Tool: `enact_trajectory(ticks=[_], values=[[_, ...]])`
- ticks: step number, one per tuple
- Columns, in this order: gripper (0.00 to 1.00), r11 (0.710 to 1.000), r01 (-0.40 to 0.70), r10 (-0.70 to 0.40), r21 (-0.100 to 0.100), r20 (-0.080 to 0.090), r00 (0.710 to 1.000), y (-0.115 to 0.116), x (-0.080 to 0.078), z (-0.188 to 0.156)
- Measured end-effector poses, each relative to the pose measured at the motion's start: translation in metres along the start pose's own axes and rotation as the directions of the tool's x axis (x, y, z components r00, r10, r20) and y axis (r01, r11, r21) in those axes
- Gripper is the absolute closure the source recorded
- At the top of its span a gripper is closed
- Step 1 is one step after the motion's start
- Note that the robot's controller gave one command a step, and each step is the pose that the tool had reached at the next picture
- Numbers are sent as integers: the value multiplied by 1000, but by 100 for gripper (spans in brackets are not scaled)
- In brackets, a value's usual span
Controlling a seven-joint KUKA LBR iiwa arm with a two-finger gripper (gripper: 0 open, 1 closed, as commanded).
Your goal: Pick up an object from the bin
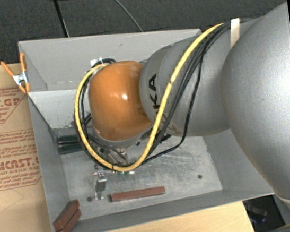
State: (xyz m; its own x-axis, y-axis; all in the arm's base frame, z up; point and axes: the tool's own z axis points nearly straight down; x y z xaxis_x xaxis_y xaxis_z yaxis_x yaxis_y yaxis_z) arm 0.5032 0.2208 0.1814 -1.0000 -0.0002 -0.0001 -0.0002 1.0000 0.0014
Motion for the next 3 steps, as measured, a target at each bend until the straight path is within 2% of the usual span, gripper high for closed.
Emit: enact_trajectory(ticks=[1, 2, 3], values=[[0, 1000, 0, 0, 0, 0, 1000, 0, 0, 0], [0, 1000, -9, 9, -2, 6, 1000, -35, 9, 53], [0, 994, 110, -110, 3, -2, 994, -48, 0, 81]])
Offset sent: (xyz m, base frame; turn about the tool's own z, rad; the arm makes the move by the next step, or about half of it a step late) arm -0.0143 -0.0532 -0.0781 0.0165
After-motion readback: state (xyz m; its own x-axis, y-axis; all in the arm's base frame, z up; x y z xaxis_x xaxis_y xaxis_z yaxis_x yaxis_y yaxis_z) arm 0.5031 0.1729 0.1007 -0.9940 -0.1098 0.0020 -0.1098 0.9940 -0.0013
